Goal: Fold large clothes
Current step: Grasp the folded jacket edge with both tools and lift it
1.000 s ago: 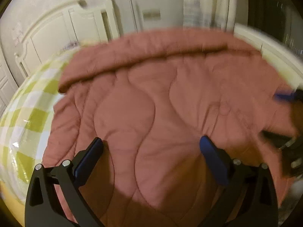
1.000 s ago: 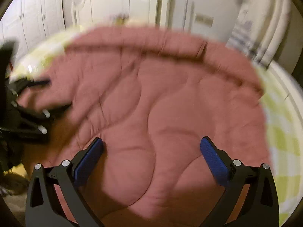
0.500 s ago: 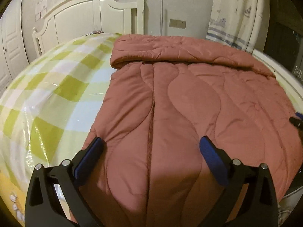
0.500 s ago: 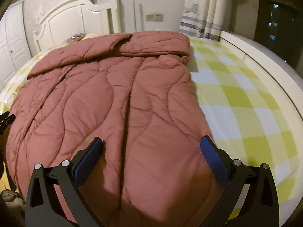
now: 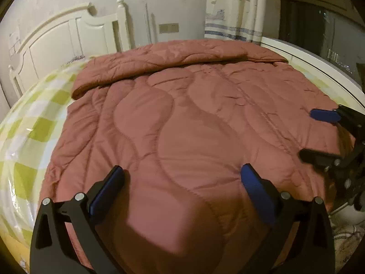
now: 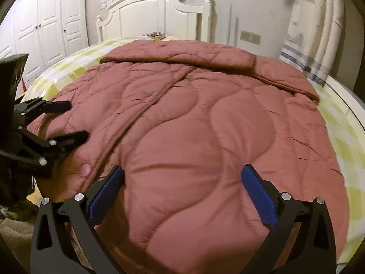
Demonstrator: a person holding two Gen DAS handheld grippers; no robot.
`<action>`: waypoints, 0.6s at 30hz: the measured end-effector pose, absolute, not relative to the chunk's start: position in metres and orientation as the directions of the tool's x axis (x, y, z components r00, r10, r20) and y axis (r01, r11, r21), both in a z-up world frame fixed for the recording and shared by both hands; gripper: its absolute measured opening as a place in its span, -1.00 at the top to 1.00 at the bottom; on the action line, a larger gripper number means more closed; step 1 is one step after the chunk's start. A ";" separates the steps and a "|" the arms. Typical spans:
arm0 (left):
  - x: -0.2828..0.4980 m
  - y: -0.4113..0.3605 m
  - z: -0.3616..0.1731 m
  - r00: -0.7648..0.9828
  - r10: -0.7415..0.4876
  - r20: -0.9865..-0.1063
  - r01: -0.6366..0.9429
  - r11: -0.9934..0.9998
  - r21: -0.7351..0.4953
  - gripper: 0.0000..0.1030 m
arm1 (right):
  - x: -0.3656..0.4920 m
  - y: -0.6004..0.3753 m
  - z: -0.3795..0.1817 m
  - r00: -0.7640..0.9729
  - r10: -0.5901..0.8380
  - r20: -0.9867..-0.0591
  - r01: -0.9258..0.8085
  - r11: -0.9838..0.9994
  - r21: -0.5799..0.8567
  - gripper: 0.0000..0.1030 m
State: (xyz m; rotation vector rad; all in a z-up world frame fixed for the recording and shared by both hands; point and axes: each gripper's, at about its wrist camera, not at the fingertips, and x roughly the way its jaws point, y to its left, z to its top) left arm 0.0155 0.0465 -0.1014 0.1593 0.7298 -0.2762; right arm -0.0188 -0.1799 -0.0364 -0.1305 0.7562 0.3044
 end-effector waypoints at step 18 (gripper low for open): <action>-0.031 0.149 -0.100 0.785 -0.083 -0.614 0.084 0.996 -0.028 -0.96 | -0.097 -0.297 -0.030 0.790 0.074 -0.609 -0.066 0.997 0.036 -0.90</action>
